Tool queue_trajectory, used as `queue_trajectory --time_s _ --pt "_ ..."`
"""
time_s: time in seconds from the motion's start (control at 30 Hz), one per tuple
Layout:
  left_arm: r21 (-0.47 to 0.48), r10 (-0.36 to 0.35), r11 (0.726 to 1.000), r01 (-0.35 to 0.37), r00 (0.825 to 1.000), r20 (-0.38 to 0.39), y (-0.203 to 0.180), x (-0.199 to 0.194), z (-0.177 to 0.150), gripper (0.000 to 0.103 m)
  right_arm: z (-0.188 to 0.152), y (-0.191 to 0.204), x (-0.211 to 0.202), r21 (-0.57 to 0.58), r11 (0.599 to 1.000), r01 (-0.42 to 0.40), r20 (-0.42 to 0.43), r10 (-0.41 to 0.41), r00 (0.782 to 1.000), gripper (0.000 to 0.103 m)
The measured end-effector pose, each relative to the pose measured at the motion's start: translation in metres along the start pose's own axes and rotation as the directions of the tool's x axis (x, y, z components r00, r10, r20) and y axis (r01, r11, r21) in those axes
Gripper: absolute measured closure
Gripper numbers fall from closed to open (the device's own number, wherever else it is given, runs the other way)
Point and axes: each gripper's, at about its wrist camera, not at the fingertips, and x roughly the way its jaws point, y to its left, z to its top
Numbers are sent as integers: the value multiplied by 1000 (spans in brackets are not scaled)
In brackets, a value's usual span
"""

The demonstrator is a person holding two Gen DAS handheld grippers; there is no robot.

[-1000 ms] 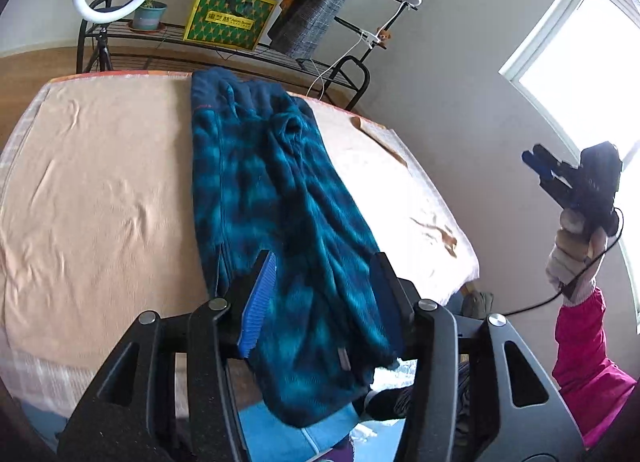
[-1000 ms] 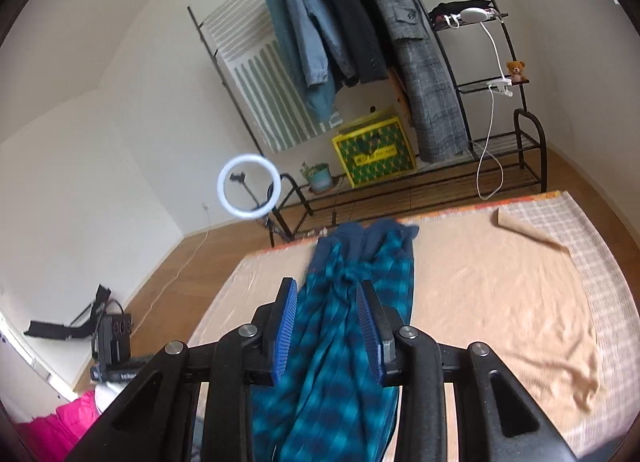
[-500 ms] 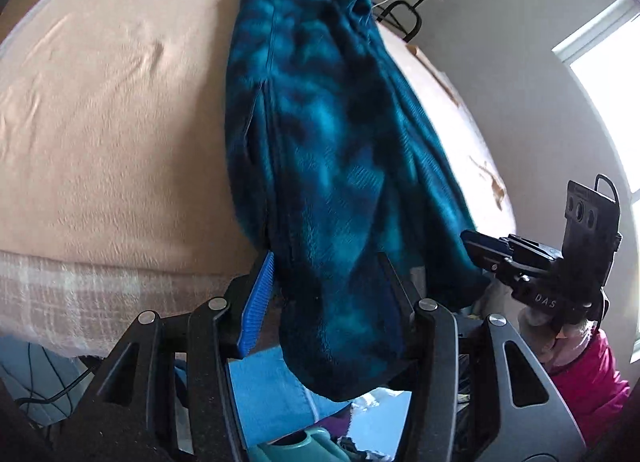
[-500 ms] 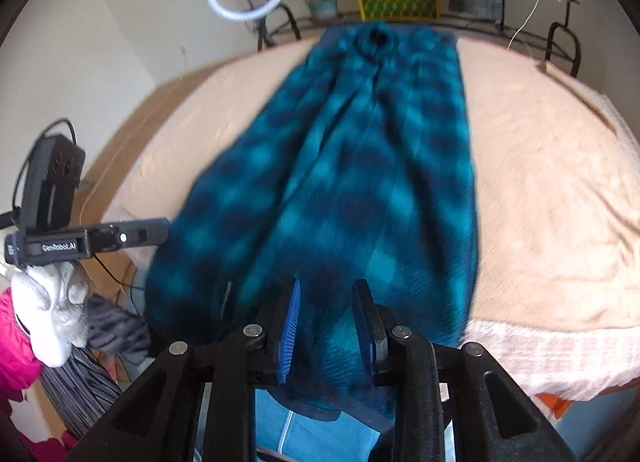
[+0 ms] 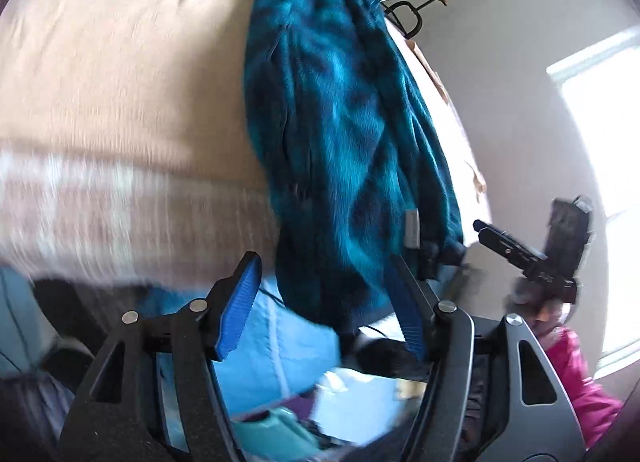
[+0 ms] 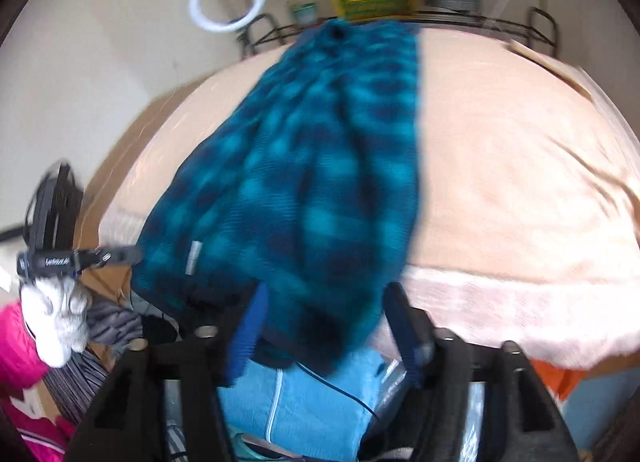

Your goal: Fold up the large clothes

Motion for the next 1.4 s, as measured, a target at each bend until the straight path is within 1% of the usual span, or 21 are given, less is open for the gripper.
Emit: queue_trajectory --time_s 0.13,0.2,0.27,0.37,0.43,0.53,0.57,0.6,0.63,0.67,0.7,0.73,0.8,0.83,0.9,0.93,1.0,1.07,1.17,1.27,1.4 --pt "-103 -43 994 38 998 -48 14 11 3 37 -5 -43 4 145 984 -108 -43 115 992 33" --pt "-139 -79 988 70 995 -62 17 17 4 37 -6 -57 11 199 964 -176 -47 189 981 33" --pt "-156 -115 983 101 989 -88 14 26 4 37 -5 -63 21 240 938 -249 -59 270 961 33" --pt "-141 -116 985 102 989 -94 10 34 6 37 -1 -55 36 238 928 -288 -96 317 944 35" --pt "-165 -129 980 112 987 -96 12 37 5 37 -1 -49 48 237 922 -306 -119 340 933 36" --pt "-157 -127 981 111 987 -97 11 38 2 37 0 -39 63 255 898 -359 -139 402 905 39" --pt "-147 -122 983 107 988 -96 10 38 0 39 0 -34 65 242 902 -357 -144 398 906 39" --pt "-135 -117 985 103 988 -98 8 38 -2 45 1 -30 65 227 909 -350 -145 387 910 39" --pt "-128 -113 987 100 988 -101 5 40 -2 49 1 -27 65 225 908 -353 -144 389 910 39" --pt "-118 -100 989 87 989 -108 3 40 -4 56 2 -26 66 228 906 -357 -143 394 908 40" --pt "-114 -91 990 78 990 -109 0 40 -5 63 2 -26 65 234 903 -361 -144 399 906 47" --pt "-114 -94 990 82 990 -110 -2 39 -6 66 2 -25 65 246 898 -364 -146 406 902 49" --pt "-127 -98 988 84 989 -108 -4 36 -8 77 4 -21 66 255 883 -393 -141 436 889 61" --pt "-134 -100 987 85 989 -111 -5 33 -8 79 5 -17 65 249 880 -404 -139 445 885 63" --pt "-147 -122 983 106 987 -104 -7 28 -9 84 7 -10 61 223 887 -404 -133 438 889 75" --pt "-148 -128 983 112 987 -102 -5 23 -7 85 8 -8 59 221 885 -410 -127 443 887 78" --pt "-160 -159 977 143 983 -88 -9 15 -3 86 10 -7 55 255 860 -441 -92 476 875 85" --pt "-188 -206 964 190 976 -69 -11 6 0 86 10 -12 52 319 815 -483 -32 519 854 86" --pt "-202 -257 949 244 965 -45 -16 -8 9 86 12 -17 42 372 766 -524 49 548 835 88" --pt "-202 -288 939 278 957 -20 -22 -21 26 87 15 -20 32 398 736 -548 106 556 824 88" --pt "-170 -298 940 297 954 21 -29 -39 51 87 32 -30 21 428 702 -569 174 554 814 89"
